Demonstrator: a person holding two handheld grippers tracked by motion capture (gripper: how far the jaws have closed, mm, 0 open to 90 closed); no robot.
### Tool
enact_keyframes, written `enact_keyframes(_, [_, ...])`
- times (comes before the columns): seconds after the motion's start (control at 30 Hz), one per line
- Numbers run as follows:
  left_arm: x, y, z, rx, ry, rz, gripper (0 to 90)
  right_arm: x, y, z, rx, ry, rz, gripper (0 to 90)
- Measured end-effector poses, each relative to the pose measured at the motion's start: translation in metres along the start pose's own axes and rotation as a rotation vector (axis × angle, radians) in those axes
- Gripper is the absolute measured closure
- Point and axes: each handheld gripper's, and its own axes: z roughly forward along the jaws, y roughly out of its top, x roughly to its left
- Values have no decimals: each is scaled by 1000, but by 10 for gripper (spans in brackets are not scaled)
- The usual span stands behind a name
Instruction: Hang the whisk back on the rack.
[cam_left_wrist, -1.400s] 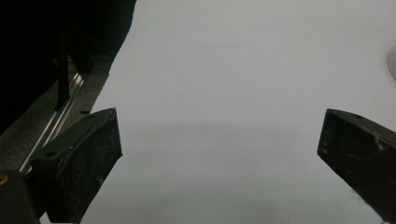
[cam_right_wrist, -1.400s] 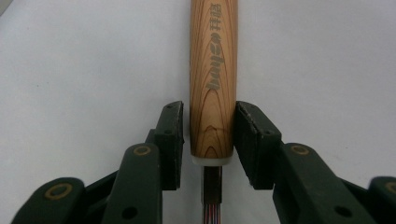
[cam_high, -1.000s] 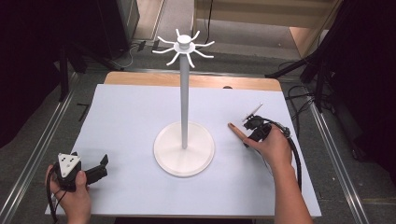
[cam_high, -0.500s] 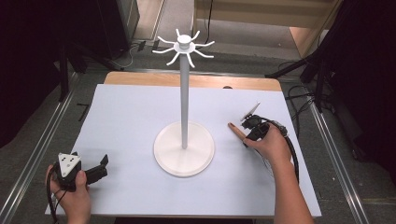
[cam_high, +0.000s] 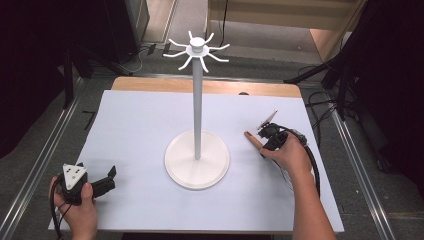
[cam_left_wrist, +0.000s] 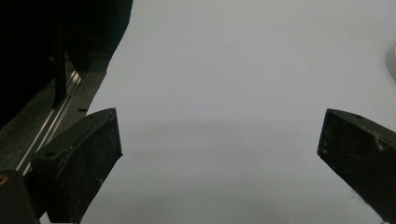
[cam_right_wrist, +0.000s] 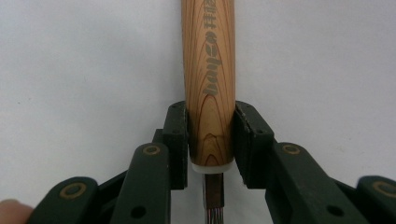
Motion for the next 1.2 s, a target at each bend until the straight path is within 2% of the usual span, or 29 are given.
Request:
enact_keyframes(0.27, [-1, 0, 0, 1, 4, 2, 2, 2, -4, -2, -27, -10, -2, 704])
enact_keyframes(0.33, [-1, 0, 0, 0, 4, 2, 2, 3, -7, -2, -43, -6, -18, 704])
enact_keyframes(0.53, [-1, 0, 0, -3, 4, 6, 2, 7, -13, -9, -105, 22, 6, 704])
enact_keyframes(0.6, [-1, 0, 0, -2, 5, 5, 2, 6, -16, -13, -124, 27, -1, 705])
enact_keyframes(0.97, [-1, 0, 0, 0, 5, 6, 2, 13, -22, -37, -289, 27, -7, 705])
enact_keyframes(1.07, [-1, 0, 0, -2, 5, 5, 2, 15, -24, -44, -356, 45, 1, 705])
enact_keyframes(1.2, [0, 0, 0, 0, 2, 7, 2, 17, -25, -52, -418, 52, 0, 705])
